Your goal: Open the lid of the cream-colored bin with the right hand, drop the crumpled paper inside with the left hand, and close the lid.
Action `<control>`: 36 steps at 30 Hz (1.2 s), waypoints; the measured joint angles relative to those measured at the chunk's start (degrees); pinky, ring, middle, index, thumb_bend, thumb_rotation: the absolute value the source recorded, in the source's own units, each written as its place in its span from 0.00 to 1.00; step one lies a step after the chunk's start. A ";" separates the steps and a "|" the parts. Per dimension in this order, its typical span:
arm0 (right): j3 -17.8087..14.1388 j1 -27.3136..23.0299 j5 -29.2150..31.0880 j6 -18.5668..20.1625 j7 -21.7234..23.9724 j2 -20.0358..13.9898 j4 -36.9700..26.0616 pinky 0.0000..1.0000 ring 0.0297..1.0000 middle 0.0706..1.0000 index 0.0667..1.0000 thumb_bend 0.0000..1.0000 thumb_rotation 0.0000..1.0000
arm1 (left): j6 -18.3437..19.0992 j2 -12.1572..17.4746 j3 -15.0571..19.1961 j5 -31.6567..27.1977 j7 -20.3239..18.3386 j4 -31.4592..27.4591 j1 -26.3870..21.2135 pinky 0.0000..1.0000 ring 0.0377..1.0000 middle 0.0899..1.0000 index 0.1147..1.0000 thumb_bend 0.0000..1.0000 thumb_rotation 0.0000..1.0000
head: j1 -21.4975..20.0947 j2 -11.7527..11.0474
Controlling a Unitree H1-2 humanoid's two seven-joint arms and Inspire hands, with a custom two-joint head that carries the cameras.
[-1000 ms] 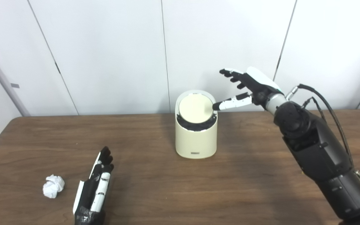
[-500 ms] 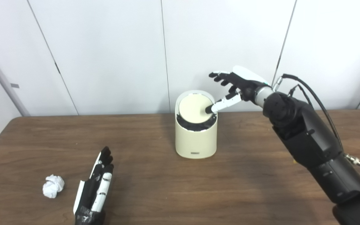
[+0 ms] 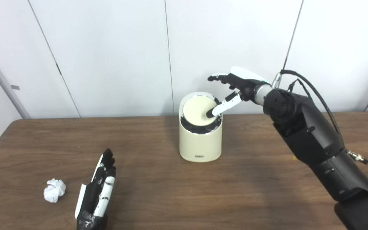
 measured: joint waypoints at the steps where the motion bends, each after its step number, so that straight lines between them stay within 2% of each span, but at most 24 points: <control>1: 0.29 -0.28 -0.25 0.00 0.21 0.00 0.00 0.83 0.91 0.93 0.89 0.87 0.44 | -0.07 -0.01 0.00 0.05 0.02 0.04 -0.01 1.00 1.00 1.00 1.00 0.32 0.68 | 0.00 0.00; 12: 2.11 -1.47 -1.71 -0.11 0.44 1.02 1.33 0.81 0.90 0.92 0.89 0.88 0.43 | -0.83 -0.37 0.13 0.21 0.04 0.24 -0.25 1.00 1.00 1.00 1.00 0.31 0.67 | 0.18 0.35; 26: 2.97 -1.48 -1.94 -0.48 0.41 1.39 3.42 0.93 0.92 0.92 0.89 0.86 0.41 | -1.64 -0.79 0.36 0.23 0.06 0.55 -0.67 1.00 1.00 0.99 1.00 0.31 0.71 | 0.35 0.79; 36: 3.46 -1.48 -2.21 -1.32 0.40 1.38 4.32 0.94 0.92 0.92 0.90 0.87 0.43 | -2.03 -1.17 0.52 0.29 0.28 0.77 -0.95 1.00 1.00 1.00 1.00 0.31 0.71 | 0.44 1.14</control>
